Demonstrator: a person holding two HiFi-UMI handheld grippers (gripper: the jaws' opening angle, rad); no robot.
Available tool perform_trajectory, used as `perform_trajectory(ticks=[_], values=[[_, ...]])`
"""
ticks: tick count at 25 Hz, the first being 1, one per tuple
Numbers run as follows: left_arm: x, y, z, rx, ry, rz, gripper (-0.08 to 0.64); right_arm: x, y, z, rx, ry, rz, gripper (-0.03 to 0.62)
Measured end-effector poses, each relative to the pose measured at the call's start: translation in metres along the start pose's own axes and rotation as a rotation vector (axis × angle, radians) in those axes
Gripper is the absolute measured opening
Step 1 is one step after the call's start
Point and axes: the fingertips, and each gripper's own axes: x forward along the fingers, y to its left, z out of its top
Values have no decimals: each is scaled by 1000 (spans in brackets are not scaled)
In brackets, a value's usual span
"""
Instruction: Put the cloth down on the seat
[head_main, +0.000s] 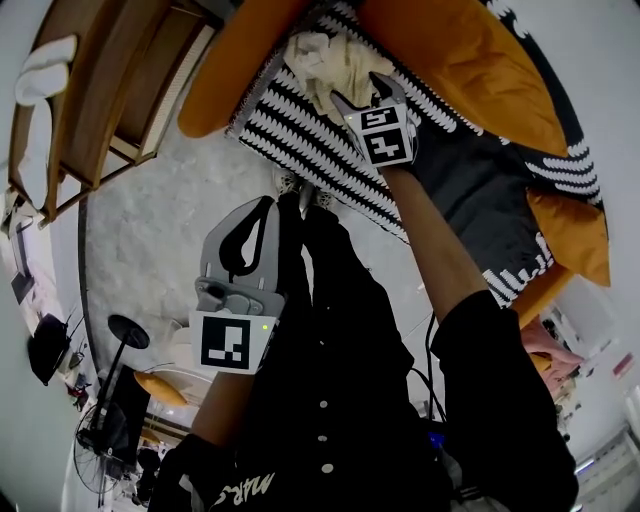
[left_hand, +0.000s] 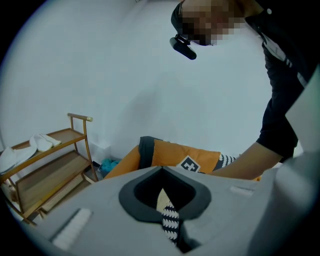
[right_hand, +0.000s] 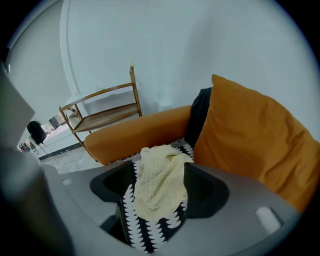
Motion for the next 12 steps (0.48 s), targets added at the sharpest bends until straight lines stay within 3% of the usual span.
perform_trajectory(ticks=[6, 12], values=[[-3, -5, 12, 10, -14, -17, 0, -21, 12, 7, -10, -14, 25, 344], [-10, -11, 42, 53, -71, -43, 0, -64, 31, 32, -18, -75, 58, 269]])
